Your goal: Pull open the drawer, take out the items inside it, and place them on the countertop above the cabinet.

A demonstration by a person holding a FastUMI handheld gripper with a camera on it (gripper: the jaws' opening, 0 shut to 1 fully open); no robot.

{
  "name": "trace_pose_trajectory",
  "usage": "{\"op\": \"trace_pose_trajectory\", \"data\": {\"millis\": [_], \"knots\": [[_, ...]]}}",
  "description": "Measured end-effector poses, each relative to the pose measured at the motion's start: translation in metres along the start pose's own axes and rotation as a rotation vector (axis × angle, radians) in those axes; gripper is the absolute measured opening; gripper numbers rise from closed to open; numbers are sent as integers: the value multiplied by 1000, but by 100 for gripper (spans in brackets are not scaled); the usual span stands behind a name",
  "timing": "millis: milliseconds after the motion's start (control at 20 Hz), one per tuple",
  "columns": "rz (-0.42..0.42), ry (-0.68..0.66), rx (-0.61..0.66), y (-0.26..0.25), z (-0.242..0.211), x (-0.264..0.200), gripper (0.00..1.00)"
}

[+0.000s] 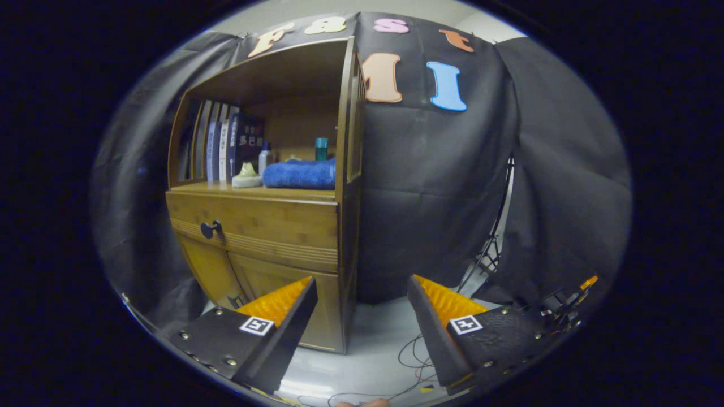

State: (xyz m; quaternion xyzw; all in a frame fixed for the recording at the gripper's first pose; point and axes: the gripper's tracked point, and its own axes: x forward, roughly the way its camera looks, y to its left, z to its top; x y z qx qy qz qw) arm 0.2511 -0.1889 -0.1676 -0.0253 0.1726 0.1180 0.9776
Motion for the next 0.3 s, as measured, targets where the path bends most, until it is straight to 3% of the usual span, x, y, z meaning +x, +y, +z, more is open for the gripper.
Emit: {"op": "trace_pose_trajectory", "data": {"millis": [300], "knots": [[23,9,-8,5,-6,0,97]]}}
